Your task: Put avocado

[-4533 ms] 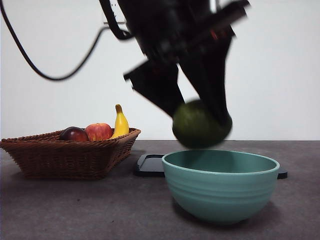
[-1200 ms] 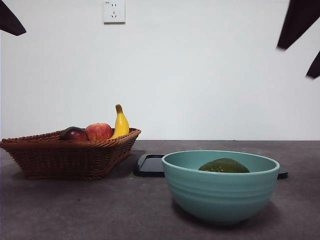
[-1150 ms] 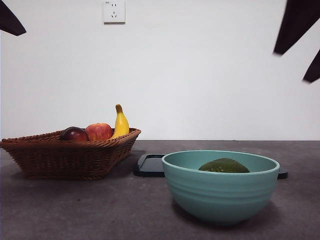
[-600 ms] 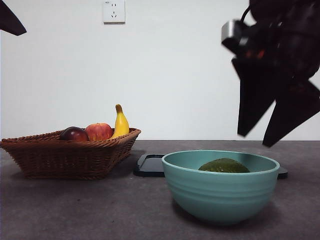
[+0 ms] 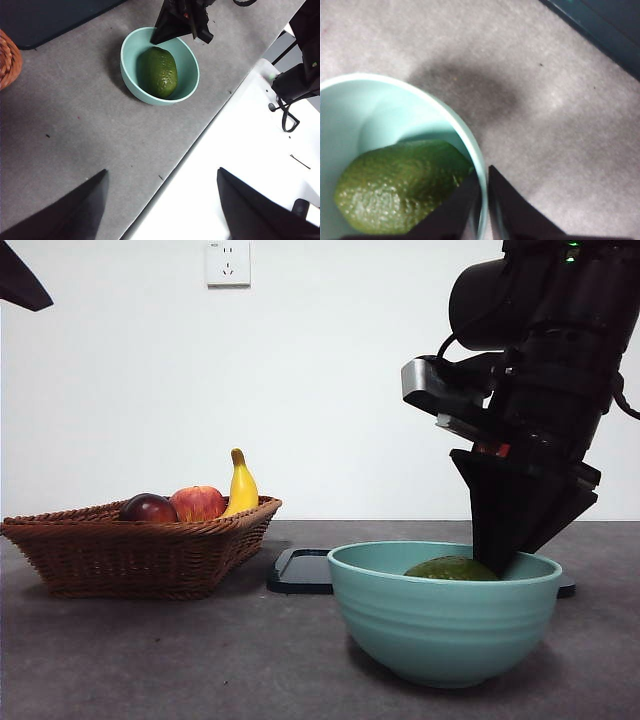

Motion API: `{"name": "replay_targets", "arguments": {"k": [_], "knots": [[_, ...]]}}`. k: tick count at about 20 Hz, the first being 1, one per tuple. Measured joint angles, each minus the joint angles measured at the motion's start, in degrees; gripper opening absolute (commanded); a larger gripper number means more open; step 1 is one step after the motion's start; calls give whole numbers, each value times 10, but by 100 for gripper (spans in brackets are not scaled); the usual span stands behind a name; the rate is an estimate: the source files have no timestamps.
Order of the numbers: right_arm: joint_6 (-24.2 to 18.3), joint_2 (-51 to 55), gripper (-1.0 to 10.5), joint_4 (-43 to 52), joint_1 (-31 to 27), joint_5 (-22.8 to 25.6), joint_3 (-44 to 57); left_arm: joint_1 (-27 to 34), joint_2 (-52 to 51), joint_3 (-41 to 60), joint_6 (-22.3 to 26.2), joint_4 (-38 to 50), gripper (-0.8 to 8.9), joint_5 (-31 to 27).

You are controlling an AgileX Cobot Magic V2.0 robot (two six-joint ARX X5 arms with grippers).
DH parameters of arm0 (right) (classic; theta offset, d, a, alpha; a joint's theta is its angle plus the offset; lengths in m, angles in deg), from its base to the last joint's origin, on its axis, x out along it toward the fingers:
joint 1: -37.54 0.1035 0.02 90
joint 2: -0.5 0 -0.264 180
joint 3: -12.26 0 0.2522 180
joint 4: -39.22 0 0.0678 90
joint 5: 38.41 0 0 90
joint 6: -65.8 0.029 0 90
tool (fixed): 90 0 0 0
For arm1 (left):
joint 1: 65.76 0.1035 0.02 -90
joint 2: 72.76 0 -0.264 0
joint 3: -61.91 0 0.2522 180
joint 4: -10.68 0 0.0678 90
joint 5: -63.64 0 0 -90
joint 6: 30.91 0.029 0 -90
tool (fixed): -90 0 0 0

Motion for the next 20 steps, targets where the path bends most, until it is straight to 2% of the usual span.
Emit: {"name": "replay_targets", "arguments": {"k": [6,12,20], "knots": [[9,2,11,-5,0,-6,-18,0,0,0,0,0,342,0],[26,-4,11,-22,-23,14,-141,0,0,0,0,0,342,0],[26,-194,11,-44,-91,23,-347,0,0,0,0,0,342,0]]}}
